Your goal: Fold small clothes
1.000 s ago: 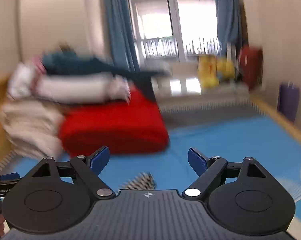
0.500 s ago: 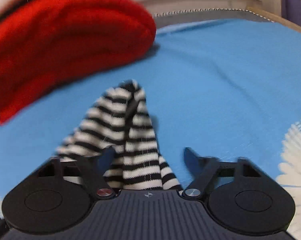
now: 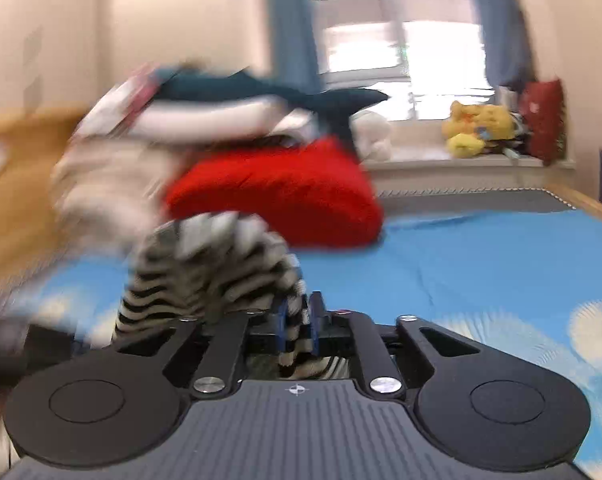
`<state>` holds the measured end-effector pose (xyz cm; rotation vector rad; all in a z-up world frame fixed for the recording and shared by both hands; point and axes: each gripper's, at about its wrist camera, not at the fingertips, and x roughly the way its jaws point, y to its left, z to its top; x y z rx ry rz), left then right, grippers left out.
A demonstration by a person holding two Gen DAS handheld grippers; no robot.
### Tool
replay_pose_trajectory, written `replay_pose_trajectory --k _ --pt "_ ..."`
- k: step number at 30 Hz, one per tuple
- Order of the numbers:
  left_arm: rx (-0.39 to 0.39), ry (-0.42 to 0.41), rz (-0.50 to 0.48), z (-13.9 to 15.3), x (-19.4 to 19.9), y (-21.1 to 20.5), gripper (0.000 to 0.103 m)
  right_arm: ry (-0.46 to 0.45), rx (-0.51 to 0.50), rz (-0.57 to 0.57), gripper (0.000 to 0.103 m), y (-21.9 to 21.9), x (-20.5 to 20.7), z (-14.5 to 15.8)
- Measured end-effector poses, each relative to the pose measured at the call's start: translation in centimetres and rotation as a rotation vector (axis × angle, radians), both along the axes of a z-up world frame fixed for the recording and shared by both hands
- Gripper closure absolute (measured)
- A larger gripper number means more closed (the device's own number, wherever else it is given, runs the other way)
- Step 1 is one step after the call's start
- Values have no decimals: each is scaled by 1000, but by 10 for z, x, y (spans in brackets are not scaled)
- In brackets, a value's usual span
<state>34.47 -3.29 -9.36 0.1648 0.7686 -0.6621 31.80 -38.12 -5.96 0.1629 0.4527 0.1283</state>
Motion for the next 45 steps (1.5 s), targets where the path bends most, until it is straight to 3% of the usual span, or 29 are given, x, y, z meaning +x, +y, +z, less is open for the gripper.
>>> replay_pose_trajectory --k 1,2,4,6,8,11,14,16,18,22,28,32,33,34,35,36,37,40,42,43,45 --pt "30 33 61 -11 -18 15 3 100 -43 35 16 3 -38 -8" --pt "52 82 130 -21 -36 35 3 214 -74 49 8 6 -68 -23" --pt "32 166 205 -26 -55 64 3 403 -126 42 16 10 -121 -53" --pt "-61 171 338 -12 -71 94 3 470 -100 -4 16 10 -161 -58" --pt "-161 138 388 11 -79 104 3 425 -32 -56 16 11 -183 -43" --pt "-243 22 390 46 -80 94 1 277 86 -104 16 20 -199 -13" --pt "-297 4 394 60 -58 66 1 154 257 -143 16 23 -164 2" --pt "-315 28 412 62 -43 49 1 143 354 -174 16 22 -131 -5" --pt "-301 66 431 56 -15 27 1 156 379 -213 17 24 -104 -14" --pt "-235 91 428 38 17 6 1 222 382 -228 22 39 -68 -45" --pt "-225 168 412 -5 71 -19 1 235 237 95 22 108 -51 -49" --pt "-224 243 402 -26 94 -32 1 284 77 180 22 159 -52 -69" --pt "-228 267 396 -31 99 -34 9 287 18 179 25 171 -51 -75" --pt "-234 289 390 -36 103 -35 35 285 -28 170 62 179 -50 -81" --pt "-236 319 378 -41 108 -36 54 293 -51 156 95 182 -51 -84" --pt "-229 348 381 -46 112 -36 86 302 -41 124 100 180 -50 -83" --pt "-223 362 404 -49 115 -35 93 278 23 95 100 171 -54 -78" --pt "-236 338 462 -52 119 -25 93 127 200 57 100 143 -68 -40" --pt "-285 363 477 -55 119 -15 93 23 375 62 100 120 -82 -17" --pt "-294 371 476 -55 119 -12 92 -2 453 46 100 106 -91 -12" --pt "-266 363 463 -56 117 -12 90 50 581 -54 100 74 -100 -24"
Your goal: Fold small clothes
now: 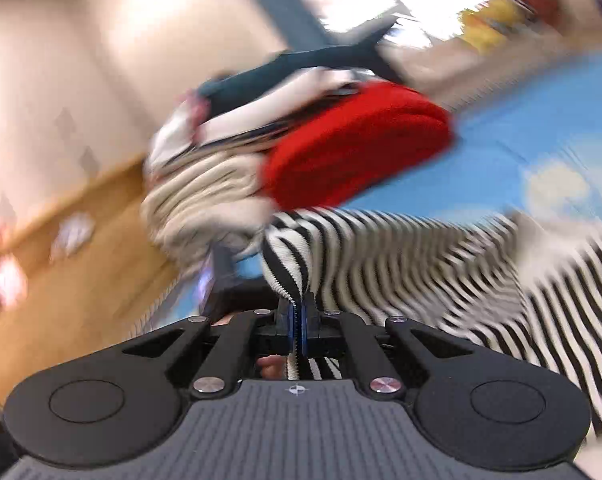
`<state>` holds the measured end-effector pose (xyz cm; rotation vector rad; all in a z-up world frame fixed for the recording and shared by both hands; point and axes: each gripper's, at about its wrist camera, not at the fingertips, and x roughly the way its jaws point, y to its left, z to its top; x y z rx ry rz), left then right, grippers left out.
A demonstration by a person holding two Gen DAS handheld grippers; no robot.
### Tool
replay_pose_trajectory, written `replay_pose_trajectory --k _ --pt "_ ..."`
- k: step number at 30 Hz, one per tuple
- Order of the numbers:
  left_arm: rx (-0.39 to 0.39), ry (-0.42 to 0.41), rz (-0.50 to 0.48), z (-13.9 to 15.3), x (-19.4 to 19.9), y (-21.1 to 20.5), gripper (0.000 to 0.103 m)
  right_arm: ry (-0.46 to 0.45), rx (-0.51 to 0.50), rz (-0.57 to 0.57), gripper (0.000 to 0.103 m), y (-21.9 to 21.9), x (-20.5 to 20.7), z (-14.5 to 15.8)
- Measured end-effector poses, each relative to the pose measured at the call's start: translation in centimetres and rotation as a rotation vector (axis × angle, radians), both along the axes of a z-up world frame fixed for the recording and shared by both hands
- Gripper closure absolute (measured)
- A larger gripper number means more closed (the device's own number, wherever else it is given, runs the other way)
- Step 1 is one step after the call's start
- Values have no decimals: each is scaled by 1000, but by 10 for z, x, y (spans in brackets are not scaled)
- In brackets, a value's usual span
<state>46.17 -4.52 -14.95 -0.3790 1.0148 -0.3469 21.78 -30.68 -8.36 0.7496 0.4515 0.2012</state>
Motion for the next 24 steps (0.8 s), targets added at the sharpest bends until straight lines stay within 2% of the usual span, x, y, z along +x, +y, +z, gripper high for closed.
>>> replay_pose_trajectory --k 1,2,3,4,5,6,7,9,10,11,13,15,16,17,18,19,20,21,22,24 --pt "13 -4 -4 -1 -1 -1 88 103 63 -68 99 -19 -3 -17" --pt "28 -6 -4 -3 -1 -2 87 237 118 -150 94 -35 -7 -37" --pt "39 -6 1 -4 -2 -4 85 382 169 -240 92 -47 -10 -61" --pt "42 -4 7 -6 -2 -5 79 555 197 -336 86 -57 -15 -86" --pt "43 -4 14 -6 -3 -5 75 686 189 -391 91 -62 -20 -103" --pt "48 -6 21 -5 -4 -5 66 695 178 -404 88 -60 -25 -108" --pt "60 -15 25 -4 -6 -5 56 654 105 -388 84 -53 -26 -97" --pt "87 -44 22 3 -11 -4 45 508 -44 -373 69 -38 -27 -69" --pt "97 -60 21 7 -15 -3 38 413 -112 -369 66 -29 -28 -53" --pt "99 -80 17 11 -19 -1 37 327 -168 -350 59 -22 -27 -40" --pt "94 -123 2 21 -25 1 33 176 -237 -237 59 -10 -15 -19" --pt "79 -153 -18 26 -26 1 32 90 -328 -114 62 8 1 -15" --pt "81 -149 -30 26 -23 0 32 78 -401 -95 62 17 8 -17" --pt "86 -138 -42 24 -19 -3 34 97 -471 -108 62 23 15 -25" --pt "96 -120 -59 20 -12 -7 46 150 -509 -111 62 25 20 -35" --pt "116 -98 -75 15 -5 -11 82 247 -521 -97 62 26 29 -50" --pt "120 -79 -101 10 2 -16 95 351 -500 -66 62 25 36 -67" --pt "94 -73 -114 8 6 -18 100 413 -466 -53 62 23 37 -80" --pt "68 -82 -109 9 8 -19 100 420 -448 -54 62 24 34 -89" --pt "19 -93 -99 12 11 -19 100 381 -493 -41 59 32 29 -83"
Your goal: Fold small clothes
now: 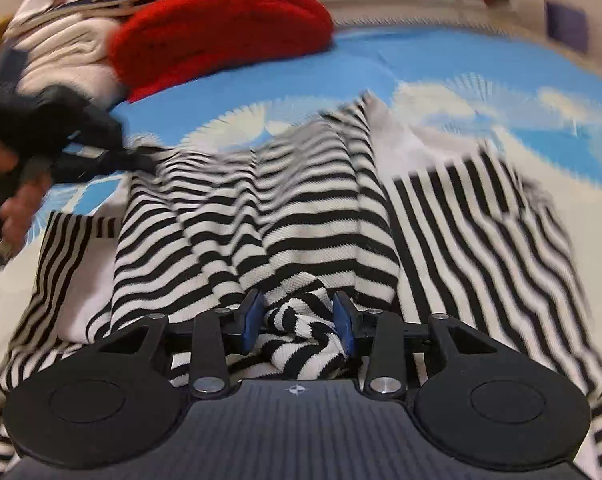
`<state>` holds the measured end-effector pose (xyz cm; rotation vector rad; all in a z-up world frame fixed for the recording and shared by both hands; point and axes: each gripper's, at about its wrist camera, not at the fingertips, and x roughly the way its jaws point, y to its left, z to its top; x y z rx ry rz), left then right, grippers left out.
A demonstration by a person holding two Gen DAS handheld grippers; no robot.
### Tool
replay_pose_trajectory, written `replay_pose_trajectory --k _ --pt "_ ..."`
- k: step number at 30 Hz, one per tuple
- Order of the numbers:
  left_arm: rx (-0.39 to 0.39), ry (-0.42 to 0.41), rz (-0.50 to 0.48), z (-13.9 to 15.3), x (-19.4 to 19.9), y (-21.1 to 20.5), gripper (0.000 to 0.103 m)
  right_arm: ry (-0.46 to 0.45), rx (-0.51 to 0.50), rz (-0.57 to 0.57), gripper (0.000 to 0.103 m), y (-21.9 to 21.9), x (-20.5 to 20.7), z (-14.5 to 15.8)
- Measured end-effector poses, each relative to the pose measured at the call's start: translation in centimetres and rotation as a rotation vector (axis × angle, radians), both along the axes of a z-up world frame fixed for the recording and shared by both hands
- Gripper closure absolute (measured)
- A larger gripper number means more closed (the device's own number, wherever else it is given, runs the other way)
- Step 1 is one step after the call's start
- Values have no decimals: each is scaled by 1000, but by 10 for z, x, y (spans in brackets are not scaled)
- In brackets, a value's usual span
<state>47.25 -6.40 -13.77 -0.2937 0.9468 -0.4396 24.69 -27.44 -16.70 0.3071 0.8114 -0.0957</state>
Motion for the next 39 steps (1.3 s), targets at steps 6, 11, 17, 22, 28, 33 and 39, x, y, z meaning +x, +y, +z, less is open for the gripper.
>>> replay_pose_trajectory --k 6,11,17,22,28,33,39 --pt "-120 51 24 2 1 18 56 -100 287 -54 50 -69 15 41" --pt "-178 113 4 -1 3 14 43 -60 278 -134 52 -125 96 35" --pt "-40 25 16 -19 20 3 101 159 314 -206 102 -126 164 -23" --pt "-45 -2 24 -48 34 10 99 31 171 -238 102 -109 143 -40" --pt "-46 -29 6 -19 5 18 50 -12 -9 -140 71 -85 124 -19" --pt "98 -163 -116 26 -70 12 18 -155 -77 80 60 -69 53 43" --pt "355 -165 -270 -24 -143 -18 16 -53 -231 385 67 9 1 20"
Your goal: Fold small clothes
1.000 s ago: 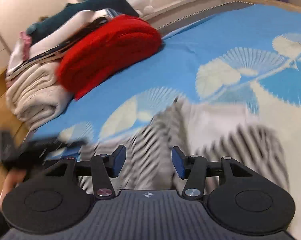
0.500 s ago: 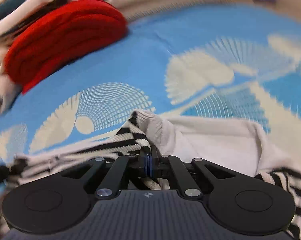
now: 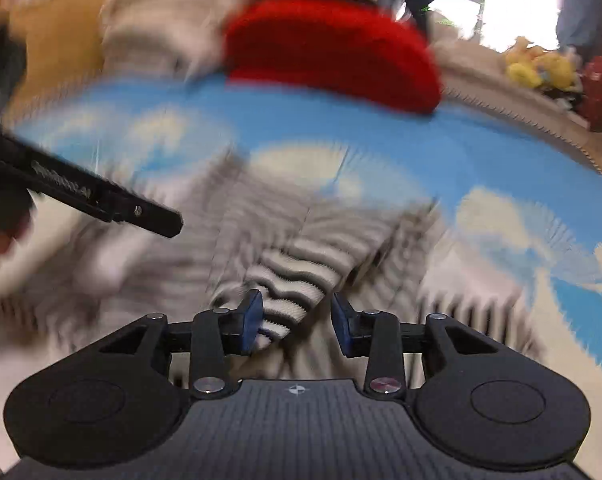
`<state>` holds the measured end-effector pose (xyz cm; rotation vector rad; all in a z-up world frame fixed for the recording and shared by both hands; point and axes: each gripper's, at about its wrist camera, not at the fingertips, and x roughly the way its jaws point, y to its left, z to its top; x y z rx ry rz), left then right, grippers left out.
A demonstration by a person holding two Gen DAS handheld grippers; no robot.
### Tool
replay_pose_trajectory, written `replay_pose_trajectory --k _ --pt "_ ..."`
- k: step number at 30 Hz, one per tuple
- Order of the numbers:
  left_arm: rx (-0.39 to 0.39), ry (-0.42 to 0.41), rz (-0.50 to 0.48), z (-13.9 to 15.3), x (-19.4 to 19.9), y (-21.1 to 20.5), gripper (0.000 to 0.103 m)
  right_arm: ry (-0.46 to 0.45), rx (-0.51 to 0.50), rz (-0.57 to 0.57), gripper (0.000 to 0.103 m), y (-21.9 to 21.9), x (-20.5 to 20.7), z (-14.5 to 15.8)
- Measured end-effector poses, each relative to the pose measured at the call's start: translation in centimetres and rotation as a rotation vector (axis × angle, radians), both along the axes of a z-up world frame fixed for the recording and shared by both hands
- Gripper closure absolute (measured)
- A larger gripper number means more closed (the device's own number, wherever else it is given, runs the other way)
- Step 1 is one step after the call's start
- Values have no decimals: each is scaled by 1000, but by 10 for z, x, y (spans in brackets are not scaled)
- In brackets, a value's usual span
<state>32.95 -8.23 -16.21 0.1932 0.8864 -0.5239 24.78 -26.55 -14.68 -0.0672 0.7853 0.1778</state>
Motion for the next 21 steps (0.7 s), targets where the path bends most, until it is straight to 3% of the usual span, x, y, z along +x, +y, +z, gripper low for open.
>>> replay_pose_trajectory --k 1,3,5,7,9,12,17,21 --pt "67 -82 -2 -6 -10 -5 9 41 -34 -9 67 6 1 -18" --pt "147 -165 12 -3 -21 -10 7 -47 -70 -12 62 11 -7 -26" --pt "114 -149 47 20 -29 -1 7 -22 -90 -29 61 10 -10 -6" --pt "42 -151 93 49 -48 17 4 -21 -5 -90 56 -2 -29 31" --pt "4 -178 139 80 -86 38 0 -69 66 -119 38 -14 -69 71" --pt "-4 -194 171 102 -149 65 0 -108 100 -162 23 -25 -141 101" --pt "-31 -135 268 96 -246 110 0 6 125 -310 23 -18 -248 82" --pt "-21 -119 339 85 -300 127 0 76 148 -334 24 -3 -306 72"
